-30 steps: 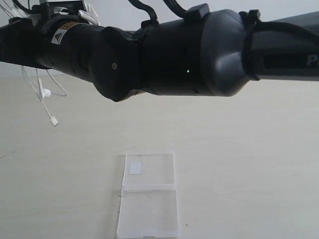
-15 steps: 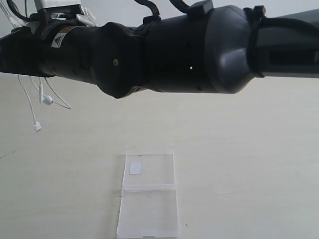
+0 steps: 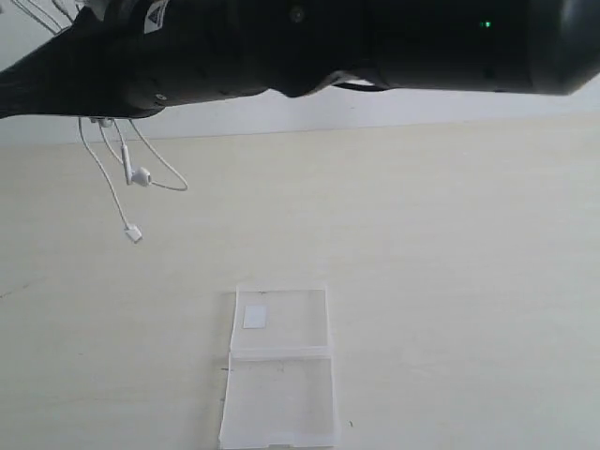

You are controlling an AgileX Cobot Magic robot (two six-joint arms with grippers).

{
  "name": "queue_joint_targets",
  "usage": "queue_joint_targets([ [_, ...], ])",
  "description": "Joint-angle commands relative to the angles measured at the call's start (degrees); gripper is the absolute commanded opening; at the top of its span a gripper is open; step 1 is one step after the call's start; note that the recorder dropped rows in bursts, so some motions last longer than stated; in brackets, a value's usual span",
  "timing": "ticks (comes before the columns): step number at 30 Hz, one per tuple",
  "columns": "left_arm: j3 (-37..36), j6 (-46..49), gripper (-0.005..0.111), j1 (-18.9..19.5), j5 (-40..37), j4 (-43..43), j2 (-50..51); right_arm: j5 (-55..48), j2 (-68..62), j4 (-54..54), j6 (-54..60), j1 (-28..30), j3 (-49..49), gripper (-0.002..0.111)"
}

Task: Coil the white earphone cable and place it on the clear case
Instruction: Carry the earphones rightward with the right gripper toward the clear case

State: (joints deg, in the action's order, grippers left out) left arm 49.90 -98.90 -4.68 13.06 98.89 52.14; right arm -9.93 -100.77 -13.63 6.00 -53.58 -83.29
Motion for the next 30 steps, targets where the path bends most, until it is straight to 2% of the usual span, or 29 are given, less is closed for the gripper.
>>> queue_joint_targets([
  [1,-1.09,-0.44,0.000,0.09,-2.38,-0.08,-0.42,-6.50,2.96,6.64,0.40,0.35,0.03,0.000],
  [7,-2.68,-2.51,0.000,0.09,-2.38,-0.08,-0.42,-15.21,7.39,13.63,0.40,0.35,0.03,0.000],
  [15,-7.58,-6.57,0.000,0.09,-3.37,-0.71,-0.42,-20.31,16.72,15.21,0.40,0.35,0.03,0.000],
  [22,-10.36,-11.31,0.000,0.09,4.38,-0.84,1.85,-26.71,23.71,13.98,4.56,0.25,0.03,0.000],
  [30,-10.79,-12.89,0.000,0.09,13.57,-0.94,6.10,-26.45,26.02,13.98,4.96,0.25,0.03,0.000],
])
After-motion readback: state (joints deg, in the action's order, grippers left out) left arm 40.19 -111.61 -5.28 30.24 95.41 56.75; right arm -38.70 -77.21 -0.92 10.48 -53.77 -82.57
